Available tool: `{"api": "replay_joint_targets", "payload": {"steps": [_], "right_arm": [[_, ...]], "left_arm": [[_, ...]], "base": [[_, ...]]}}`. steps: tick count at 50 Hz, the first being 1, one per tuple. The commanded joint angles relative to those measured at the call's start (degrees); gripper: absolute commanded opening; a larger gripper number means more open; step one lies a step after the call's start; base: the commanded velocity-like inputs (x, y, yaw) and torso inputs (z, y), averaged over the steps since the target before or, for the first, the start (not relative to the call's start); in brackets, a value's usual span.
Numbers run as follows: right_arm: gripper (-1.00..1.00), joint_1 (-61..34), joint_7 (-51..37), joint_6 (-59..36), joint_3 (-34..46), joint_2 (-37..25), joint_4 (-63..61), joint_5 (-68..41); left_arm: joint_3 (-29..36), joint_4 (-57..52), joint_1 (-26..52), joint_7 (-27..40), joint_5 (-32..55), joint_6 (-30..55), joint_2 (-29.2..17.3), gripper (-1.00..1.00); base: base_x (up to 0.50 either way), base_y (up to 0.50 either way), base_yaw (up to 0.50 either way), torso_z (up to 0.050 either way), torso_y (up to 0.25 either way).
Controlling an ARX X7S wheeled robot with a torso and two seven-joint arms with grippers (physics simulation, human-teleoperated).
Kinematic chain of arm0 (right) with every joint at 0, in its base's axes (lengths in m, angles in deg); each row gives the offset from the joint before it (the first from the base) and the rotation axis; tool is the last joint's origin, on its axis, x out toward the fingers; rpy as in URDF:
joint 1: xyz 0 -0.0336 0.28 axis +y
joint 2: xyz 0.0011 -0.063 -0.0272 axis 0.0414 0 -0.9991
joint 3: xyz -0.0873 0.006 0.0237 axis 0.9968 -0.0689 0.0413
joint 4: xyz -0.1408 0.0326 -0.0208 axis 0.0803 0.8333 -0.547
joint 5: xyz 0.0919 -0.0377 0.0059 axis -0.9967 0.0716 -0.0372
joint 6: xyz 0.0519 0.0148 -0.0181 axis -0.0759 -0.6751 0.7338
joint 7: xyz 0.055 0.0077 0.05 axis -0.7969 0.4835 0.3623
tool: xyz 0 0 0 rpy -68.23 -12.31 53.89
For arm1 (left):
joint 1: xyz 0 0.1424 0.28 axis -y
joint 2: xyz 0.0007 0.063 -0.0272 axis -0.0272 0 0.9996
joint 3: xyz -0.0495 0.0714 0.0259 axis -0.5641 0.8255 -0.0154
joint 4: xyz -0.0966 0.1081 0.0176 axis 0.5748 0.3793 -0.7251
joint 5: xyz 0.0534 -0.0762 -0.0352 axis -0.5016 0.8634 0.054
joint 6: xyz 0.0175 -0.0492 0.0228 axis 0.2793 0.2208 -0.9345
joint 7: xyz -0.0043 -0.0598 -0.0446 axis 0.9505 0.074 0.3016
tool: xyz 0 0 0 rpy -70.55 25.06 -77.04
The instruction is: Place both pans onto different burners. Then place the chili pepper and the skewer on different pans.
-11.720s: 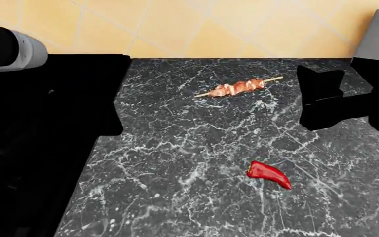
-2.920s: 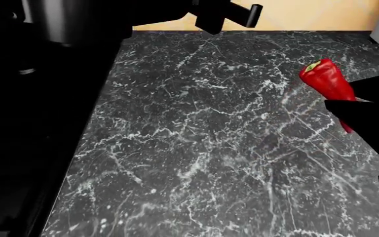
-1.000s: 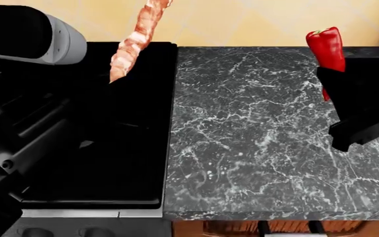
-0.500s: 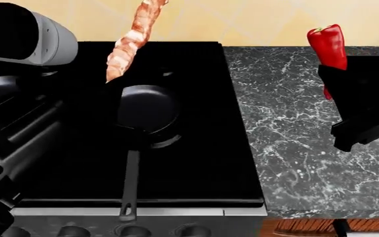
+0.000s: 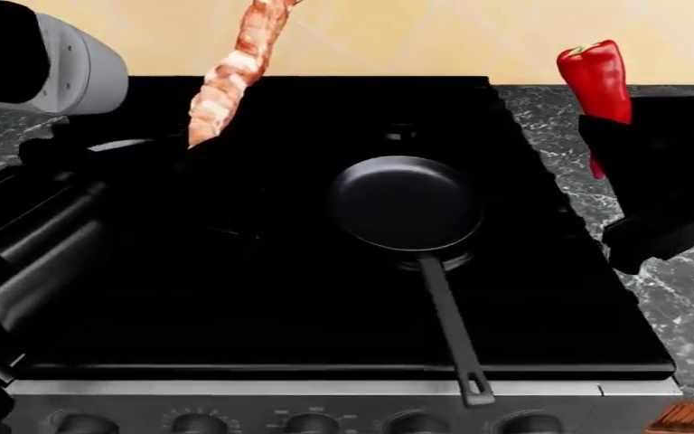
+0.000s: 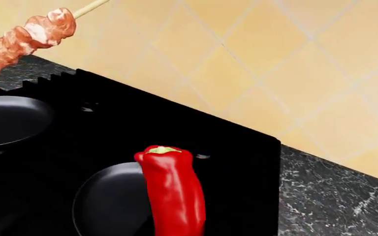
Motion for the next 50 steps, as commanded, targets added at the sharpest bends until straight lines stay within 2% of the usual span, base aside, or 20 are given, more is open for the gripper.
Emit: {"api": "replay_joint_targets", "payload": {"steps": [1, 18, 37, 50], "right_arm": [[-1.00, 1.5, 0.7, -1.5, -1.2, 1.0, -0.2, 1.4], [-1.00, 2.0, 0.8, -1.5, -1.4, 0.9, 0.2, 1.6], [-1.00, 2.4, 0.8, -1.0, -2.0, 0.2, 0.4, 0.5], [-1.00, 2.9, 1.3, -1.2, -2.1, 0.6, 0.4, 1.1]], "left_arm": [[-0.9, -0.8, -0.9, -0.1, -0.9, 1.1, -0.8, -1.00], [-0.9, -1.0, -0.5, 0.1, -0.3, 0.9, -1.4, -1.00], [-0.5, -1.3, -0.5, 0.5, 0.0, 0.6, -1.3, -1.00], [-0.1, -1.1, -0.3, 0.5, -0.4, 0.9, -1.3, -1.00]], "base": [[0.00, 0.50, 0.00, 0.000, 0.000], [0.08, 0.46, 0.00, 0.000, 0.000], [0.01, 0.00, 0.00, 0.000, 0.000], [0.27, 0.00, 0.00, 0.000, 0.000]]}}
